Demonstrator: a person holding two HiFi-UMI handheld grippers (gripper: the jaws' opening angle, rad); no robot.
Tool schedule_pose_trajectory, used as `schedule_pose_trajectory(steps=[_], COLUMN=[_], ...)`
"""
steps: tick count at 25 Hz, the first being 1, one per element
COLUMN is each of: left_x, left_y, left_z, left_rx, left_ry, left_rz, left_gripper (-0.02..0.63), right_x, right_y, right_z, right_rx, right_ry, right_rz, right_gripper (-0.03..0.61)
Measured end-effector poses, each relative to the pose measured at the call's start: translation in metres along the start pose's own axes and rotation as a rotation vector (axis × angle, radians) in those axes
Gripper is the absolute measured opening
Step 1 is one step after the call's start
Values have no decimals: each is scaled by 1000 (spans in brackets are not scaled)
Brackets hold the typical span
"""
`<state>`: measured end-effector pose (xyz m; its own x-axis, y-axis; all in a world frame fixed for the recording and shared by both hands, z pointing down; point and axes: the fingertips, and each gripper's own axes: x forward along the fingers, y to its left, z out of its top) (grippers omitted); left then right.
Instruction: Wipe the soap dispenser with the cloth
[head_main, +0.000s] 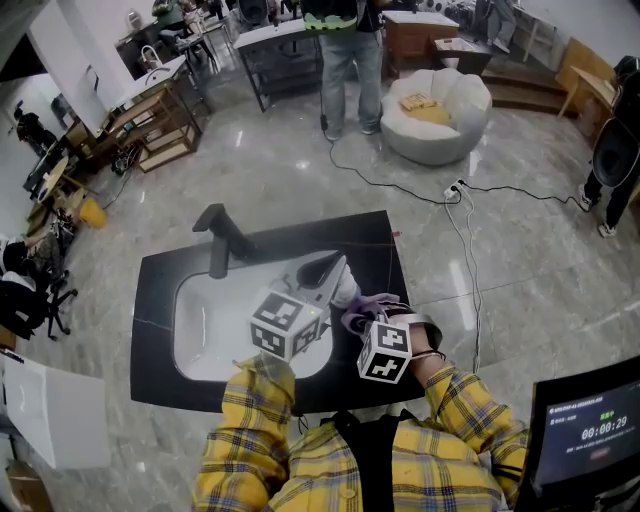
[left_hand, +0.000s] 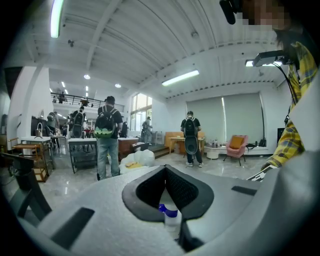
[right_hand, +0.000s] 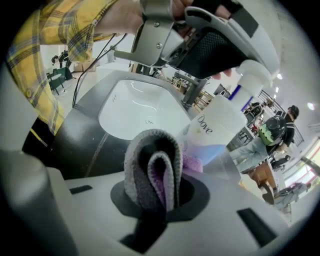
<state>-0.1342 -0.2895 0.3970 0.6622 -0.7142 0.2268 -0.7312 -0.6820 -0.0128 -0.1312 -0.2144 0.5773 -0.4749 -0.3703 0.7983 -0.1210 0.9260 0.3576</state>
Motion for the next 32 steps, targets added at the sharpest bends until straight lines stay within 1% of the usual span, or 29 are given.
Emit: schedule_pose_trajectory(steps=[5, 9, 12, 16, 18, 24, 32], left_x=[1, 0, -3, -16, -23, -39, -63], left_y=[0, -1, -1, 8, 12, 11, 3], left_z=[0, 2, 5, 14, 14, 7, -14], left_rx=[-4, 17, 24, -31, -58, -102, -173], left_ry=[0, -2, -24, -101, -124, -141, -151], left_rz=[6, 19, 32, 70, 82, 114, 139], left_gripper=[6, 8, 8, 9, 9, 9, 9], right_x=[-3, -9, -14, -19, -21, -31, -44], right_y=[-1, -1, -2, -1, 0, 0, 6], right_z=[0, 2, 4, 4, 4, 5, 10], right_rx=[15, 11, 17, 25, 30, 36, 56], right_ry=[-20, -39, -59, -80, -85, -96, -120], right_rz=[2, -23, -40, -56, -61, -81, -102], right_gripper=[48, 48, 48, 48, 48, 48, 48])
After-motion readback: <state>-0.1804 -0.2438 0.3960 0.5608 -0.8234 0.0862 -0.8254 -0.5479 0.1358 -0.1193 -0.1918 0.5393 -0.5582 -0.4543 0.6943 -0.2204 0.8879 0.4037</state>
